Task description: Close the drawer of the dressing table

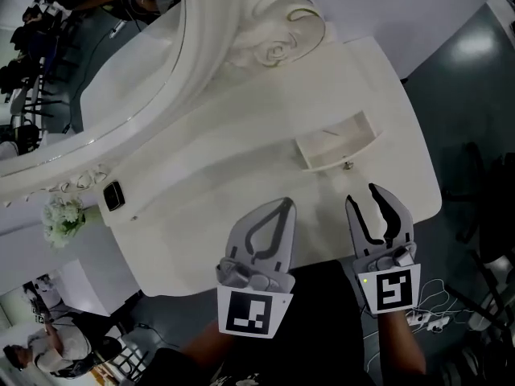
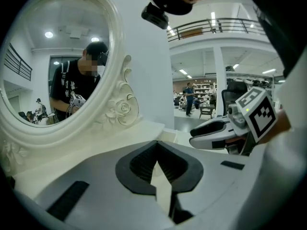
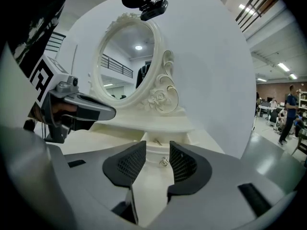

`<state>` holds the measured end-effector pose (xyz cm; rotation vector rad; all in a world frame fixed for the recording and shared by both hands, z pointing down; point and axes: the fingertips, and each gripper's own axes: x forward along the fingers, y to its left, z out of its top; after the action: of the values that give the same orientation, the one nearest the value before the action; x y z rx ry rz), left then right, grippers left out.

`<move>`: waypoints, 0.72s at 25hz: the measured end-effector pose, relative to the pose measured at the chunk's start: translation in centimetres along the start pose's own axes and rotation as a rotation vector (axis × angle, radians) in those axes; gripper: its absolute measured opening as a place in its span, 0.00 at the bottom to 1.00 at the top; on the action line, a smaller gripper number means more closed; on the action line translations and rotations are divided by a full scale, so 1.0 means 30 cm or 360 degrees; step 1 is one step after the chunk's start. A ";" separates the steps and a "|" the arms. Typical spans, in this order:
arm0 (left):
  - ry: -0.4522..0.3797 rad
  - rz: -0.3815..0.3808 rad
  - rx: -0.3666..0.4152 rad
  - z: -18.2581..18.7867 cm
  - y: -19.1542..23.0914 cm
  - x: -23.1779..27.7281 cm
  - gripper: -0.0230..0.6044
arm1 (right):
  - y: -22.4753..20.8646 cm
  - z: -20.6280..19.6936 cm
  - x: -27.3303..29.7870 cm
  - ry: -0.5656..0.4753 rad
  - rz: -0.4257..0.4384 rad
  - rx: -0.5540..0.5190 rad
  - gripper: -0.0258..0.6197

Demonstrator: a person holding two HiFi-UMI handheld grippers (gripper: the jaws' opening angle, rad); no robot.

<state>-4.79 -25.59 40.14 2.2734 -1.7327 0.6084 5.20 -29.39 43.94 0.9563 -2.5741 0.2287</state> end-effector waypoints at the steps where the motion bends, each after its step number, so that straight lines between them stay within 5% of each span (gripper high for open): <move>1: 0.0011 -0.0007 0.0003 -0.012 0.001 0.008 0.04 | -0.001 -0.011 0.011 0.0003 0.0000 0.0009 0.25; 18: 0.0172 -0.0092 -0.0105 -0.153 0.010 0.080 0.04 | -0.010 -0.169 0.160 0.0170 0.0011 0.0118 0.26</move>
<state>-5.42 -25.85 45.28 2.1953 -1.6072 0.6396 3.58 -31.05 50.53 0.9350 -2.4871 0.3698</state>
